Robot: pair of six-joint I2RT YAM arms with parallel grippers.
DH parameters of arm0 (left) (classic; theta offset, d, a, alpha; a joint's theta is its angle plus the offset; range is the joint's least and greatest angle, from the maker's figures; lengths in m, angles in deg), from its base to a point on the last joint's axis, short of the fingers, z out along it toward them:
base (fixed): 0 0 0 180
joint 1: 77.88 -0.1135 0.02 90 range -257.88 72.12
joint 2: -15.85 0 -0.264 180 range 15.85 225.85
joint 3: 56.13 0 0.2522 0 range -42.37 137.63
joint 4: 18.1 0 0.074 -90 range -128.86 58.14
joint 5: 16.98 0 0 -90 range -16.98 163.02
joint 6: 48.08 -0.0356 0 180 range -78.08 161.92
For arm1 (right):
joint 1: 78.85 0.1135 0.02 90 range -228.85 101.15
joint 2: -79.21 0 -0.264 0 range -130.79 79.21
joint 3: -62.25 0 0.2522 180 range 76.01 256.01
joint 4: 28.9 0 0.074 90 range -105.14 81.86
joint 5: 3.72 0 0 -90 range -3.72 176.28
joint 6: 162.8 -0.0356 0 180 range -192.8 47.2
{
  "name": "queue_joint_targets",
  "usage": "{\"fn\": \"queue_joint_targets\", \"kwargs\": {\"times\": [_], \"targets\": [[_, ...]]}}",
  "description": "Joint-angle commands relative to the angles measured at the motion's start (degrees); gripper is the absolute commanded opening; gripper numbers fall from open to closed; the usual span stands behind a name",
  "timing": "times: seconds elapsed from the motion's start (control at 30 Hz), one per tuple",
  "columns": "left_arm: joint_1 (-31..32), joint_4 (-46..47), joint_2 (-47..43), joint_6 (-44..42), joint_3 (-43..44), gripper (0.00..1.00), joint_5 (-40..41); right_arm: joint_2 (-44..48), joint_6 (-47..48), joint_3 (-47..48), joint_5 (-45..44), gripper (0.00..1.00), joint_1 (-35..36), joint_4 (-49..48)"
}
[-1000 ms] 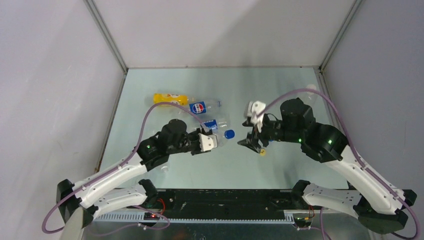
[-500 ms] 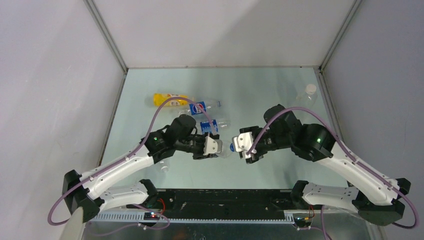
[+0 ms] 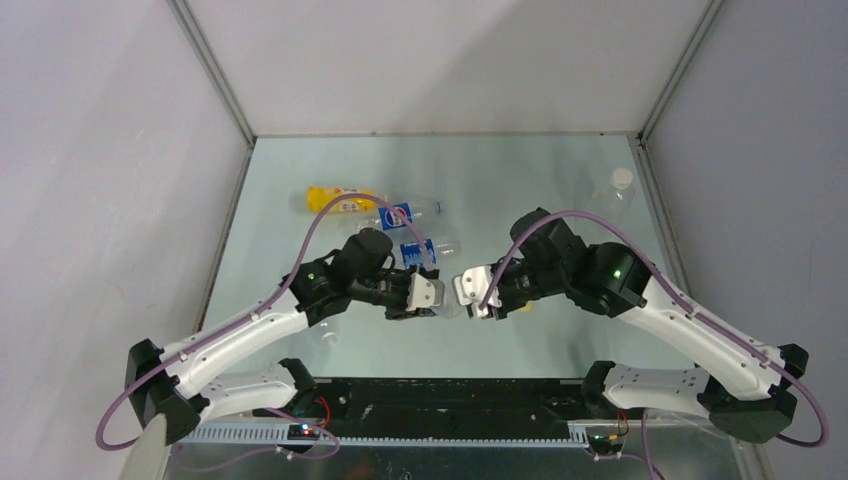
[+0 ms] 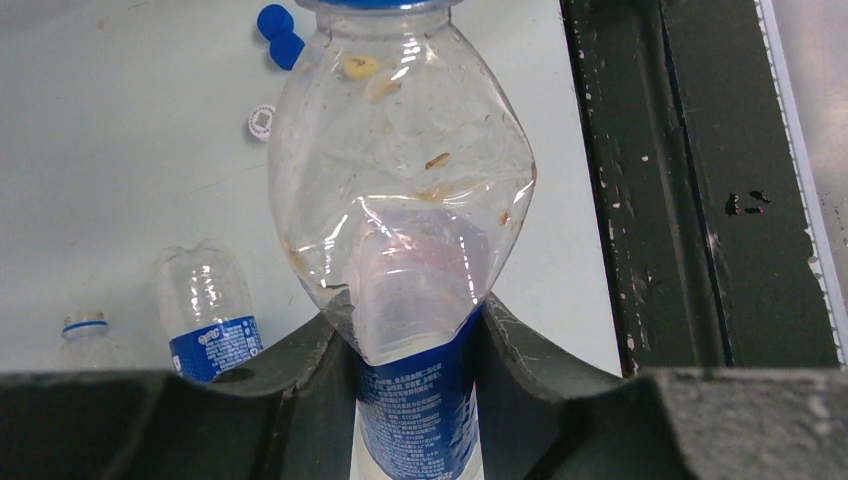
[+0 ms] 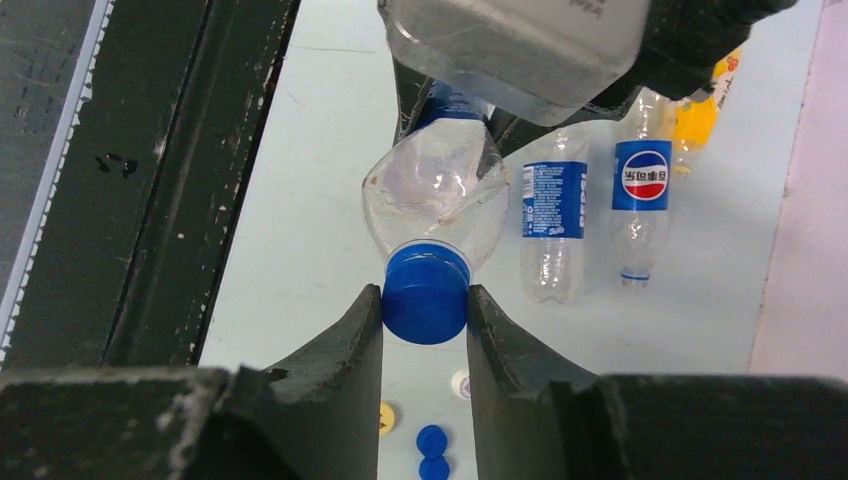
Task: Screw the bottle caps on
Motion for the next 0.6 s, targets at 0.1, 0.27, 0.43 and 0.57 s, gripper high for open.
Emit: {"fn": "queue_joint_targets", "kwargs": {"times": [0.1, 0.27, 0.43, 0.57], "targets": [[0.49, 10.15, -3.35, 3.27, -0.44, 0.17, 3.56, -3.74, -16.46, 0.95, -2.88, 0.18, 0.34, -3.88], [7.76, 30.86, -8.96, 3.21, -10.17, 0.19, 32.22, -9.56, -59.35, 1.00, -9.84, 0.00, -6.76, -13.36], [14.95, 40.85, -10.44, -2.69, -16.35, 0.17, 47.41, -11.31, -86.37, -1.17, -4.77, 0.00, -15.57, -15.09], [15.64, 42.60, -10.68, -0.57, -17.75, 0.15, 50.30, -8.34, -87.17, -3.29, -5.03, 0.18, -15.76, -20.77]]}}
